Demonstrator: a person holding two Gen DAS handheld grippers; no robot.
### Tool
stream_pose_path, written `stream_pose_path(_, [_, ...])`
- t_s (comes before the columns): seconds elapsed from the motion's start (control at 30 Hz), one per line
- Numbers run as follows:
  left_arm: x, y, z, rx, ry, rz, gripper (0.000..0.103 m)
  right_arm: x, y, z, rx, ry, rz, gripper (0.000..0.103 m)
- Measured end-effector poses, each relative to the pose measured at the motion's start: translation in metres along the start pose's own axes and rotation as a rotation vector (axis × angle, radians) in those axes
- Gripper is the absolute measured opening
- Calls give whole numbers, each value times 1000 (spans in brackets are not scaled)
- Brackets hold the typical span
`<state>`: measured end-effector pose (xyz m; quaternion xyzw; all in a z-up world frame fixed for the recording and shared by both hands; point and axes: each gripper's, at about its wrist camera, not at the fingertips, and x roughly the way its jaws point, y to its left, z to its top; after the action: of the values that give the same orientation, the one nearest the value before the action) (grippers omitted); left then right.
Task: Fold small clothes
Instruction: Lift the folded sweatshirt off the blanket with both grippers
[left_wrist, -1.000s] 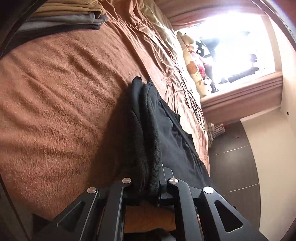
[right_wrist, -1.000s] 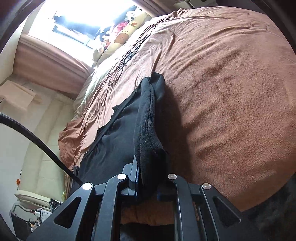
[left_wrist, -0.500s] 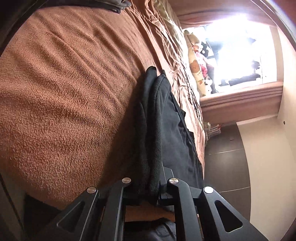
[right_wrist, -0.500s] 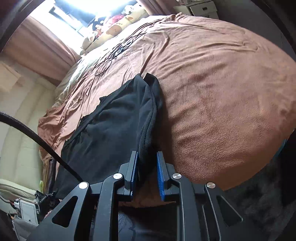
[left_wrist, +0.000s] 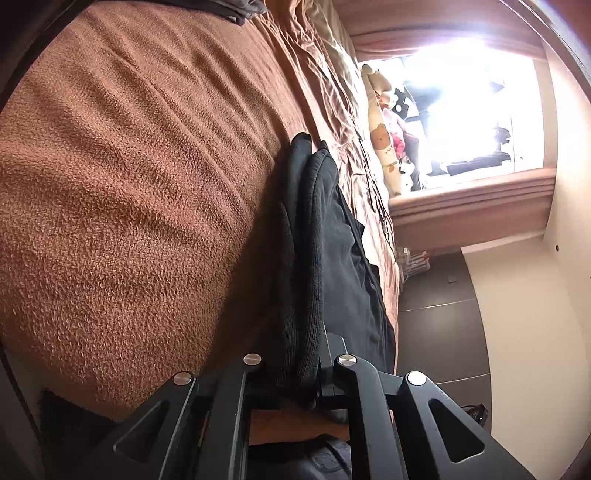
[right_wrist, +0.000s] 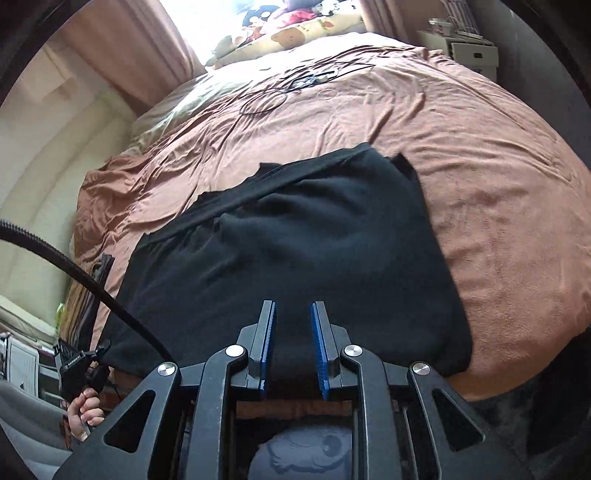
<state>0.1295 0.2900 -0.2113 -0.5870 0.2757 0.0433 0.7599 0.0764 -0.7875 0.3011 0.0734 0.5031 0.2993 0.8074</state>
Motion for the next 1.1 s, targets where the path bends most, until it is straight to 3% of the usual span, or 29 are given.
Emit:
stream_pose_path(0.3, [-2, -1, -2, -3, -3, -7, 10, 69, 72, -3, -166, 124, 34, 17])
stream_pose_path(0.6, [-3, 1, -3, -9, -1, -4, 10, 155, 95, 14, -218, 267, 1, 17])
stream_pose_path(1.1, [-3, 17, -5, -70, 12, 39, 11, 247, 117, 81, -270, 229, -127, 11])
